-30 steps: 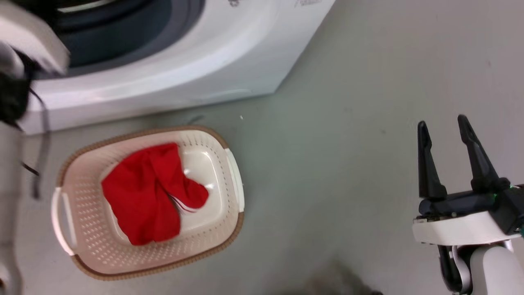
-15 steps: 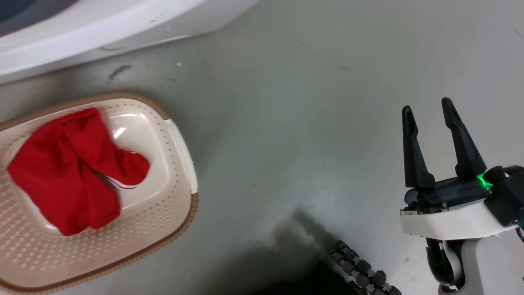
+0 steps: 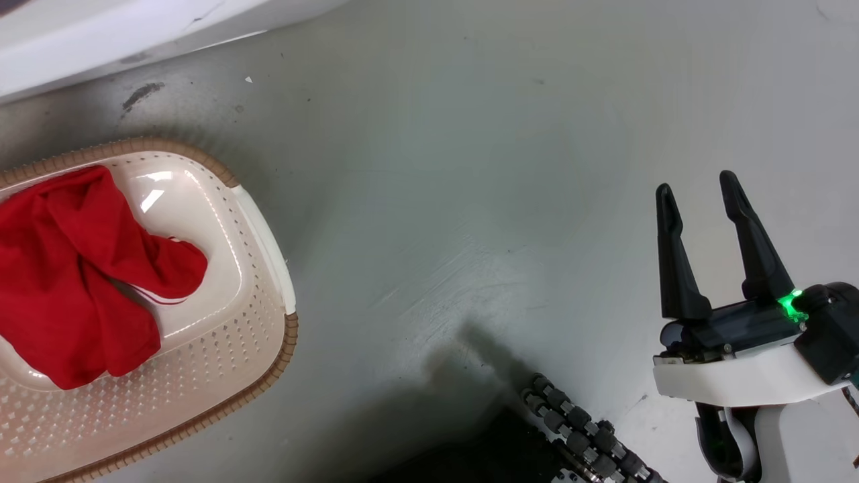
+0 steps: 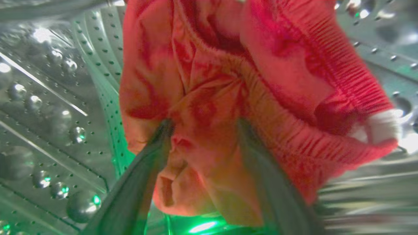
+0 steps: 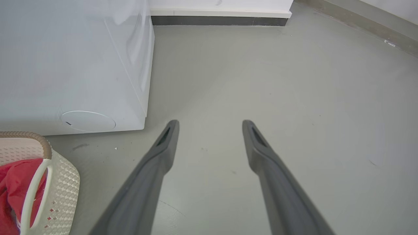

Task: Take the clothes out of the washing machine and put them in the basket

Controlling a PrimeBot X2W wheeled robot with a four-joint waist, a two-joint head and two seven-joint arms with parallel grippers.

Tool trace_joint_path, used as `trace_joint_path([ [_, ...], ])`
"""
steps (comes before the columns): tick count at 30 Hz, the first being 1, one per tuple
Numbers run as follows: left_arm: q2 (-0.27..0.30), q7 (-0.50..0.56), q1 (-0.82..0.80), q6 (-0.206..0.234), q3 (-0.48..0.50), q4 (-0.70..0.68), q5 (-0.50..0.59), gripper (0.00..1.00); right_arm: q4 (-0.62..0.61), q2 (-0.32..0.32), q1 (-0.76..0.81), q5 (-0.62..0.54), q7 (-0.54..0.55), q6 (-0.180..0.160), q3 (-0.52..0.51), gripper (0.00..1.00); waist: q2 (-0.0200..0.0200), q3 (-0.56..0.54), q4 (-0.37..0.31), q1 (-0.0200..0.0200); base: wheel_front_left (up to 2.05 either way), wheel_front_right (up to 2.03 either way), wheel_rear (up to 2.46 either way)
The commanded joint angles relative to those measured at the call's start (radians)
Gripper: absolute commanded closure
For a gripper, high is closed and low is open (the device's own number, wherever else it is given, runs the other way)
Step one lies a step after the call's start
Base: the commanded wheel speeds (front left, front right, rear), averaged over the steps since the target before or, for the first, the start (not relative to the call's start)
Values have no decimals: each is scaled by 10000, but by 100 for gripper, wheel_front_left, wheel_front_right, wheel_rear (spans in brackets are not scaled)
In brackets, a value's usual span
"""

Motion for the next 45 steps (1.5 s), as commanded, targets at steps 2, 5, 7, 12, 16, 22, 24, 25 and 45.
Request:
trace_joint_path([
  [2, -54, 514, 224, -2, -723, 124, -299, 69, -12, 22, -67, 80, -28, -14, -56, 0, -1, 126, 44, -1, 0, 0, 0],
  [5, -24, 573, 242, -6, -1090, -34, -609, 100, 31, 22, -148, 103, -28, -14, -44, 0, -1, 128, 43, -1, 0, 0, 0],
  [7, 74, 335, 146, -7, -1194, -54, -694, 100, 33, 22, -227, 112, -27, -14, -16, 0, -1, 122, 42, -1, 0, 0, 0],
  [12, 279, -320, -17, -2, -1372, -10, -883, 100, 75, 22, -341, 37, -27, -14, 85, 0, -1, -4, 43, -1, 0, 0, 0],
  [16, 514, -914, -54, 4, -1558, -101, -1067, 100, 143, 22, -578, -132, -27, -14, 112, 0, -1, -198, 66, -1, 0, 0, 0],
  [22, 568, -2080, 466, 4, -1849, -285, -1603, 100, 270, 20, -773, -529, -27, -14, -262, 0, -1, -911, 529, -1, 0, 0, 0],
  [24, 590, -2568, 748, 4, -1856, -277, -1869, 100, 290, 19, -732, -738, -27, -14, -372, 0, -1, -1224, 771, -1, 0, 0, 0],
  [25, 563, -2779, 900, 5, -1872, -257, -1992, 100, 323, 20, -718, -830, -27, -14, -435, 0, -1, -1372, 904, -1, 0, 0, 0],
  [45, -242, -7307, 6002, 5, -3084, -1059, -3587, 100, 995, 16, 107, -2248, -26, -14, -902, 0, -1, -5096, 2989, -1, 0, 0, 0],
])
